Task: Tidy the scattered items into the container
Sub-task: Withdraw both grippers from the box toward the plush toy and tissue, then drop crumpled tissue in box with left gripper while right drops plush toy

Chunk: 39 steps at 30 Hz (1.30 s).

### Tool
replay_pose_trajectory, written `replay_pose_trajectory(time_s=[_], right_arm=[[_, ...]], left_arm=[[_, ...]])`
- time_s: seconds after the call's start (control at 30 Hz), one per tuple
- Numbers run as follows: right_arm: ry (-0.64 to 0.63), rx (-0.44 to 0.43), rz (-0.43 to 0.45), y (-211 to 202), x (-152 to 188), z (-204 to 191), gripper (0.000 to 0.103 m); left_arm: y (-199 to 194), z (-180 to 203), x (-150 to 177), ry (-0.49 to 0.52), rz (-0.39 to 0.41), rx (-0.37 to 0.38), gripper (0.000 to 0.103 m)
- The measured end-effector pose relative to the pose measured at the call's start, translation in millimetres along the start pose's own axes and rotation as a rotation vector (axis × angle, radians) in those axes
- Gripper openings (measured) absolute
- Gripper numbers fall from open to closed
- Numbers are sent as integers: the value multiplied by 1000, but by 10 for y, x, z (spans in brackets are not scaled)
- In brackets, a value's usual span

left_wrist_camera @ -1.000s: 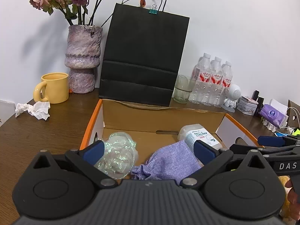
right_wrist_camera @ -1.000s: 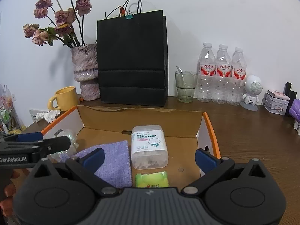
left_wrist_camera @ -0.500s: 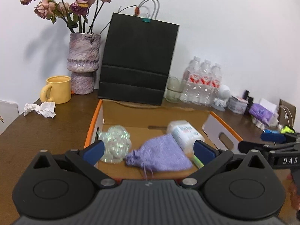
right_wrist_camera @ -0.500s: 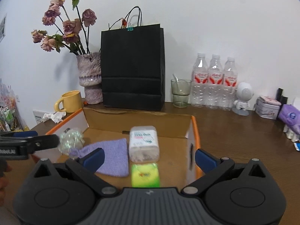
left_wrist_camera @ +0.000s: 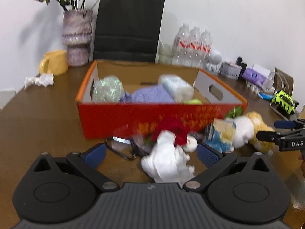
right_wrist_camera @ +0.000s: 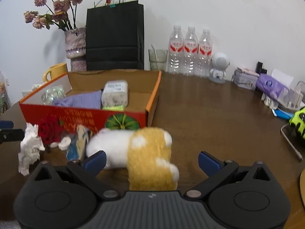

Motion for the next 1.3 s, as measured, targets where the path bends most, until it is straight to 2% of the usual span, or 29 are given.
replay_pose_trajectory(time_s=[0.2,0.33,0.4,0.47,0.5,0.53,0.57,0.73,0.97,1.3], right_arm=[[9,-10,-22,196,104,-10,103],[3,-11,-7,253,107,-35,101],[-8,-14,-3,256,107,-55,99],[-28,-33,-3,237,119,-91,80],[-37,-18,-1,222,125,-100,74],[-55,11,-3,209,136,-103,51],[-57,11,-8,195,149,-104,49],[-8,6,17,38,208,-79,47],[18,9,56,-176,214,-105,47],[18,-9,132,-403,11,-198,47]], left_arm=[[115,156,165,16,-59,-43,103],[136,209,172,32,-38,-77,101],[141,234,174,38,-32,-85,87],[145,237,194,36,-43,-86,55],[150,237,208,30,-52,-78,50],[137,220,220,15,-52,-70,47],[113,209,224,4,-42,-66,42],[-67,192,240,13,14,-60,39],[-230,118,226,-19,30,-38,39],[-407,43,103,-52,74,-3,39]])
Point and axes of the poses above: each gripper's, at about its wrist camera, not at the fingertips, and y roughly the way its jaws point, z to its right, x to its underside, the point moved 5 cm from there along y, roughly the way its jaws point, and after that the axes turned 10 degrees about -x, right-handed, at the moved point
